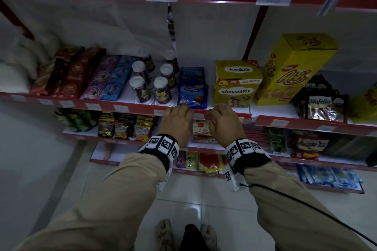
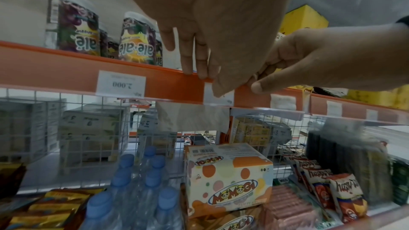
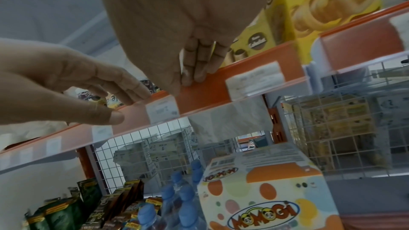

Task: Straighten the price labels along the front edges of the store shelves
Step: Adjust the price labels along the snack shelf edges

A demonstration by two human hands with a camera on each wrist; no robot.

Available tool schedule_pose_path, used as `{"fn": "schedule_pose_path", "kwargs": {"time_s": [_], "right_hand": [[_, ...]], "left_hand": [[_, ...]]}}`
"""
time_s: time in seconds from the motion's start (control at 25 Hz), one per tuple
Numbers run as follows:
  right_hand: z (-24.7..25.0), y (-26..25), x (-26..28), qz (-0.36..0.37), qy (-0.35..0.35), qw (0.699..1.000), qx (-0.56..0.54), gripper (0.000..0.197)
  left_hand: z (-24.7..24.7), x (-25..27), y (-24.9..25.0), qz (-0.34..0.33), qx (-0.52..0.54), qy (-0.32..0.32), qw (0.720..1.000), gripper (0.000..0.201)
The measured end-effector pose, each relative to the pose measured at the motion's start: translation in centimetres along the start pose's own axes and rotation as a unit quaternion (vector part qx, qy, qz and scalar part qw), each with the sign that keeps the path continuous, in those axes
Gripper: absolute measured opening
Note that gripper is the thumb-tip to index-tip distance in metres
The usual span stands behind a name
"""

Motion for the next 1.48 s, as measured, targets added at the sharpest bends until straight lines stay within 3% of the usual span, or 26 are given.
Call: {"fn": "schedule_pose_path", "kwargs": {"time_s": [0.24,0.4,0.88,1.12,1.2,1.32,1.48], "right_hand": [[-1.3,-2.9,-0.1,-0.016,0.062,0.998,0.016,0.025],[-2.2,-3.7,0.0,-0.058,0.074,0.995,0.032,0.031],[-2.8,-4.0,-0.5,-0.093,0.094,0.990,0.047,0.024],[-1.3,-2.6,-1.6,-0.082,0.124,0.988,-0.036,0.010],[-0.9,-2.1,-1.9,-0.123,0.165,0.966,-0.159,0.009],[-0.9,-2.4,-2.2,-0.207,0.202,0.902,-0.319,0.014],[-2.0,-3.9,-2.0,-0.231,0.177,0.841,-0.456,0.023]], "left_hand": [[-0.7,-0.3,-2.3,-0.058,0.025,-0.012,0.998,0.057],[-1.1,-0.4,-2.8,-0.078,0.012,-0.023,0.997,0.067],[-1.4,-0.6,-3.5,-0.117,0.048,0.015,0.992,0.057],[-1.3,-1.1,-3.9,-0.067,0.120,0.021,0.990,0.053],[-1.2,-1.3,-4.0,-0.047,0.157,0.041,0.986,0.045],[-1.0,-1.5,-4.0,-0.014,0.227,0.059,0.972,0.034],[-1.2,-1.7,-4.1,0.011,0.251,0.066,0.966,0.033]]}}
Point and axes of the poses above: each hand's wrist, its own x-axis away from the middle knuckle, its own z-axis out of the back of the hand, y = z × x, the point moved 2 cm from there along -x, towards the middle knuckle, and after that the axes turned 4 degrees about y, right-handed, at the moved point
